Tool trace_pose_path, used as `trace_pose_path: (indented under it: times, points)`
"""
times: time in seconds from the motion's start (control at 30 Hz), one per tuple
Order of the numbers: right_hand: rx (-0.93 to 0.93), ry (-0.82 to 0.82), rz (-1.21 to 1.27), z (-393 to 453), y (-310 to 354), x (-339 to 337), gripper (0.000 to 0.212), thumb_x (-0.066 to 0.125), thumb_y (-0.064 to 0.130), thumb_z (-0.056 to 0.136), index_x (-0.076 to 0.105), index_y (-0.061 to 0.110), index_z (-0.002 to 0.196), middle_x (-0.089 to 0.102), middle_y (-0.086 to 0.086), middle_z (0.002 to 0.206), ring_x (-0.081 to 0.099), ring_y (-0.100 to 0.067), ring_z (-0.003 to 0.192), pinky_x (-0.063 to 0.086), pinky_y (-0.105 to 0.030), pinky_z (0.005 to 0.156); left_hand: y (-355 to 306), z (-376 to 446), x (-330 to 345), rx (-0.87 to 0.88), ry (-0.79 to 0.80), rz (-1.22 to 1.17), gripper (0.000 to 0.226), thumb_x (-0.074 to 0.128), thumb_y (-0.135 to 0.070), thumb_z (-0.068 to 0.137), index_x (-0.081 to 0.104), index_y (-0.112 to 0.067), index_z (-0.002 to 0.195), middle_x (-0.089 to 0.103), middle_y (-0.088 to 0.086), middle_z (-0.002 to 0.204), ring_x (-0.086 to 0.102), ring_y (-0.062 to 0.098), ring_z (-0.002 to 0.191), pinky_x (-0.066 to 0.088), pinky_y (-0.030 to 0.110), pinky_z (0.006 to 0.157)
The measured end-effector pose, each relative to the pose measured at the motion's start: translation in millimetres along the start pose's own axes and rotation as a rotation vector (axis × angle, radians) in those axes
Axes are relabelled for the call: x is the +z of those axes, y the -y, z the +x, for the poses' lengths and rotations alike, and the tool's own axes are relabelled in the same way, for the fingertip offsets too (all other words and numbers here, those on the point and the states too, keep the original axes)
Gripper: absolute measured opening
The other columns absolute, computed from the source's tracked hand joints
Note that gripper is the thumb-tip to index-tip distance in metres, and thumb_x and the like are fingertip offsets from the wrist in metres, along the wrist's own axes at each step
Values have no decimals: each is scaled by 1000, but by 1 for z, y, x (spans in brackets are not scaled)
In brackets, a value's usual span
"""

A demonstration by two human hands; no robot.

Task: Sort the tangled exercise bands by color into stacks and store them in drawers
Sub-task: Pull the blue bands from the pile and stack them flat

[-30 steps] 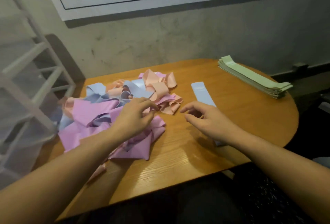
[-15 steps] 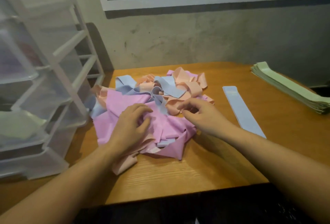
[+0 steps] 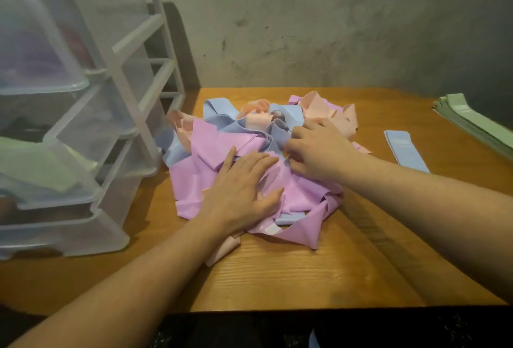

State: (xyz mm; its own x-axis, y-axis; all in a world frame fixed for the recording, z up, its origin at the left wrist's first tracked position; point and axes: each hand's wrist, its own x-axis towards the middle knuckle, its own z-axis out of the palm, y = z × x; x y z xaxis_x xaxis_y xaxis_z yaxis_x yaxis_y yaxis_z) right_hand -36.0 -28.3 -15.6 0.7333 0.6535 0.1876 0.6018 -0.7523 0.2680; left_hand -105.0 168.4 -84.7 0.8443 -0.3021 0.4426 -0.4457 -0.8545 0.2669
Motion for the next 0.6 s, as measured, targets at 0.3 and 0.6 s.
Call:
trace_pose_path:
  times: [0.3, 0.6]
  points:
    - [218, -44, 750, -22, 1, -30, 9, 65, 20, 88, 68, 14, 81, 64, -4, 95, 56, -18, 93, 42, -28, 78, -6, -1, -9, -91, -6, -161, 80, 51, -63, 83, 32, -28, 153, 62, -6, 127, 49, 9, 126, 11, 48, 124]
    - [458, -223, 1364, -38, 8, -74, 21, 53, 17, 96, 57, -3, 92, 66, -29, 103, 62, -37, 88, 49, -43, 78, -9, -2, -10, -66, 21, -101, 71, 51, -65, 85, 38, -33, 148, 58, -6, 140, 47, 10, 132, 13, 47, 124]
